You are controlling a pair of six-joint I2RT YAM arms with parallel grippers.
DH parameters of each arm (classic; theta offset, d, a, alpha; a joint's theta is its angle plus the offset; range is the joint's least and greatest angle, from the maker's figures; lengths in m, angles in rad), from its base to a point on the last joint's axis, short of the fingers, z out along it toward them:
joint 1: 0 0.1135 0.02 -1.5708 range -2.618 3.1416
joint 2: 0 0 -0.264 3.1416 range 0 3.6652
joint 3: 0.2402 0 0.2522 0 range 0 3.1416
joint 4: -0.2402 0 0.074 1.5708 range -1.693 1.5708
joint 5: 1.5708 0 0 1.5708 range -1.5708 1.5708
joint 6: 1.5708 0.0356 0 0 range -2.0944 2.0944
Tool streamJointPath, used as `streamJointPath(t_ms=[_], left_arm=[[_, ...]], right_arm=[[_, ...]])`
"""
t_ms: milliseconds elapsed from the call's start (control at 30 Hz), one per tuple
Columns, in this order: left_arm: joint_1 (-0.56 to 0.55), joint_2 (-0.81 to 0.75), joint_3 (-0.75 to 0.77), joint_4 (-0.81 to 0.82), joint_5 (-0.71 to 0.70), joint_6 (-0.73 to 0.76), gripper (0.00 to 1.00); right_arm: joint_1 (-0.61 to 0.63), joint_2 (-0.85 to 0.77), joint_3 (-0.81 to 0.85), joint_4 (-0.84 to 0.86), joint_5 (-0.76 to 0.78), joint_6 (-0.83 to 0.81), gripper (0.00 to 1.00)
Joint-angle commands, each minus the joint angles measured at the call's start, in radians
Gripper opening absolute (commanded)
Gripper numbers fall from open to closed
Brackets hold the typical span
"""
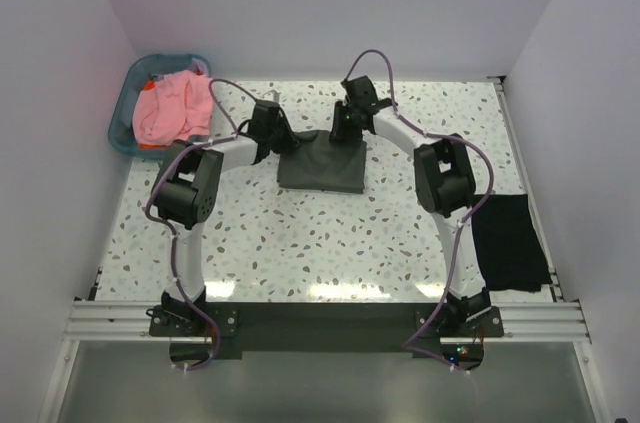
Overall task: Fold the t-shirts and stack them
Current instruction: Fold the tshirt
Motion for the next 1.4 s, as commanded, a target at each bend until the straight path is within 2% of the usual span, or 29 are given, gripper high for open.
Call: streamJointPath(t_ms=[0,133,200,300,533,700,800,900,933,1067,1233,1367], left_arm=[[0.014,0.01,0.061,0.066,0.013,0.017,0.04],[0.037,0.036,0.082,0.063,-0.013,0.011,0.11],[0.044,0.042,0.085,0.067,-0.018,0.008,0.21],[0.055,0.074,0.108,0.066,-0.023,0.006,0.28],[0.055,0.152,0.154,0.038,-0.004,-0.012,0.31],[0.055,0.145,0.136,0.035,-0.004,-0.014,0.32],[0.058,0.108,0.144,0.033,-0.004,0.01,0.36],[0.064,0.058,0.176,0.021,-0.009,0.055,0.42],[0.064,0.047,0.188,0.004,-0.014,0.072,0.47],[0.064,-0.021,0.237,-0.06,-0.049,0.136,0.57],[0.048,-0.117,0.187,-0.097,-0.081,0.169,0.61],[-0.011,-0.188,0.124,-0.106,-0.121,0.181,0.58]], right_arm=[[-0.014,0.024,0.071,-0.012,-0.023,-0.019,0.28],[-0.054,0.055,0.093,-0.012,-0.049,-0.002,0.27],[-0.068,0.061,0.087,0.003,-0.063,0.006,0.28],[-0.091,0.075,0.085,0.009,-0.084,0.018,0.27],[-0.134,0.093,0.059,0.038,-0.143,0.056,0.27],[-0.166,0.098,0.041,0.075,-0.239,0.084,0.33],[-0.172,0.07,0.044,0.073,-0.235,0.063,0.4],[-0.174,0.028,0.061,0.046,-0.195,0.027,0.52],[-0.175,0.015,0.065,0.035,-0.18,0.018,0.62],[-0.193,-0.058,0.046,0.008,-0.114,-0.011,0.85],[-0.201,-0.199,-0.092,0.024,-0.04,-0.039,0.95],[-0.2,-0.278,-0.18,0.064,-0.035,-0.025,0.97]])
